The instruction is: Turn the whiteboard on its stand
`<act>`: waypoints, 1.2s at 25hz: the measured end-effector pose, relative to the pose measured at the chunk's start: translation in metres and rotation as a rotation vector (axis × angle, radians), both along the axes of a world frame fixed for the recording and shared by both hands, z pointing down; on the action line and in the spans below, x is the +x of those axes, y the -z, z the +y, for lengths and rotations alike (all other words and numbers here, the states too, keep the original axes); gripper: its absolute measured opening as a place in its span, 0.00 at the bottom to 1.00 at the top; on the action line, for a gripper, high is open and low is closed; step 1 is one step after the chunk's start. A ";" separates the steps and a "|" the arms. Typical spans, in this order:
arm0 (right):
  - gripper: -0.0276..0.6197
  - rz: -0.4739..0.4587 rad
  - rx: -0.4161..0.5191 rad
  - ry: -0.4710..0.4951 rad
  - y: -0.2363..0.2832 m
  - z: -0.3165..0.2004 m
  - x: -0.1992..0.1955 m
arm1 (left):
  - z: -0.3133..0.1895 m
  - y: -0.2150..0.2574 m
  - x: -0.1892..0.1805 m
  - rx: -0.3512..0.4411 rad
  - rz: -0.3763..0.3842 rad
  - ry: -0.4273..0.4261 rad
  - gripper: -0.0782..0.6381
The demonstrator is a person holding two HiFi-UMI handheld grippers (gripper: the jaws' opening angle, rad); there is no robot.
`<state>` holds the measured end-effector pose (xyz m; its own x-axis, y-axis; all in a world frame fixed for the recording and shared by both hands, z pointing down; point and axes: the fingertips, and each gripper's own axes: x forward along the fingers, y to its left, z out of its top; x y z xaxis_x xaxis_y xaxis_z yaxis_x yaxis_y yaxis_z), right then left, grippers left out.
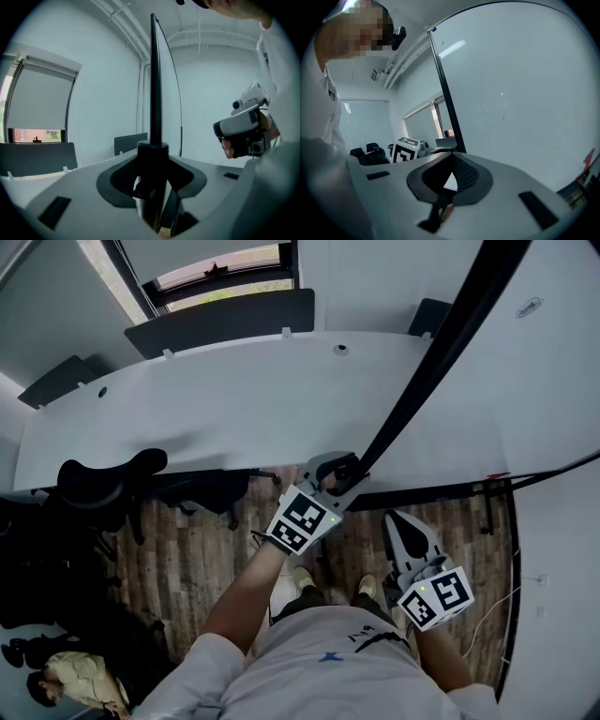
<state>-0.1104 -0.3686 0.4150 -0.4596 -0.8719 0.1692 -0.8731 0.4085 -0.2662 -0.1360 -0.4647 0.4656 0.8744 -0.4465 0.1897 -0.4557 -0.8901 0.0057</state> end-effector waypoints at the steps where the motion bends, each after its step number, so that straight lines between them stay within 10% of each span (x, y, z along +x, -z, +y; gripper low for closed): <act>1: 0.06 -0.002 0.000 0.000 0.000 0.002 0.001 | 0.001 0.000 0.000 0.000 -0.004 0.001 0.37; 30: 0.06 -0.037 0.016 0.019 0.002 0.086 0.073 | 0.108 -0.003 0.057 0.006 0.012 0.006 0.37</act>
<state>-0.0372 -0.2822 0.4130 -0.4815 -0.8656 0.1377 -0.8550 0.4293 -0.2909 -0.0789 -0.3563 0.4681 0.8741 -0.4525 0.1768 -0.4607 -0.8876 0.0058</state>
